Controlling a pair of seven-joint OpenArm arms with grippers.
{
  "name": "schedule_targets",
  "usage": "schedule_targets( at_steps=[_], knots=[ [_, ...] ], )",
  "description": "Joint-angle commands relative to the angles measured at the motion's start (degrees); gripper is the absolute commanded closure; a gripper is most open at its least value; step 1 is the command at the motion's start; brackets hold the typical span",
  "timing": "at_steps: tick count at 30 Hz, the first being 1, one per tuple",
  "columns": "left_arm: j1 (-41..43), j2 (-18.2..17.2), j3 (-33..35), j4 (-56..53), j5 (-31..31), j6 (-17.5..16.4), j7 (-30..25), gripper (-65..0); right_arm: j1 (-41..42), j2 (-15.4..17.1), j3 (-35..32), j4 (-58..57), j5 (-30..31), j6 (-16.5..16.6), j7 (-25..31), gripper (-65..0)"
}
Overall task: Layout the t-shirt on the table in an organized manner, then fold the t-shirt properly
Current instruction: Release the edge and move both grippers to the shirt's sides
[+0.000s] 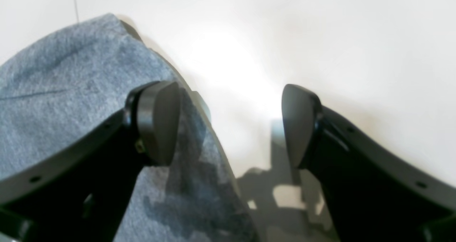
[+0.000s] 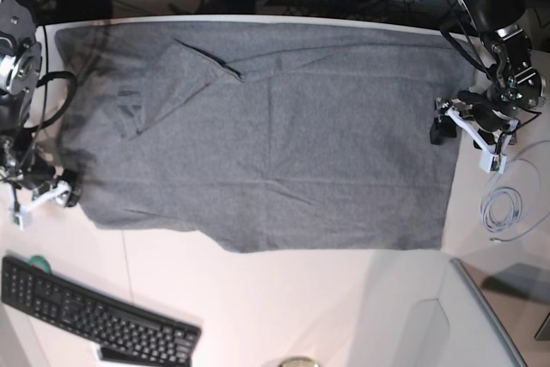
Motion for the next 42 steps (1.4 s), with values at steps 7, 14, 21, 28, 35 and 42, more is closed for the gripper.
schedule_targets(
  at_steps=[7, 14, 21, 28, 35, 42],
  knots=[
    [-0.49, -1.0, -0.36, 0.95, -0.31, -0.06, -1.24, -57.8, 0.89, -0.94, -10.97, 1.95, 0.62, 0.48, 0.04, -41.3],
    [0.39, -1.0, -0.36, 0.95, -0.31, -0.06, -1.33, -57.8, 0.89, -1.02, -11.5, 3.18, 0.62, 0.48, -0.05, -32.1],
    [0.3, -1.0, -0.01, 0.95, -0.31, -0.06, -1.33, -57.8, 0.37, -1.02, -11.24, 5.56, 0.62, 0.48, -2.77, -2.6],
    [0.3, -1.0, 0.08, 0.95, -0.31, -0.06, -1.33, -57.8, -5.61, -2.17, -11.24, 22.61, 0.62, 0.48, -11.48, -2.3],
    [0.3, -0.91, 0.08, 0.95, -0.23, -0.06, -1.33, -57.8, -13.96, -5.16, -11.15, 47.4, 0.71, 2.68, -27.65, -2.1],
    [0.39, -0.73, 0.08, 0.95, -0.23, -0.06, -1.33, -57.8, -22.84, -9.29, -11.15, 66.31, 0.71, 2.77, -39.43, -2.1]
  ],
)
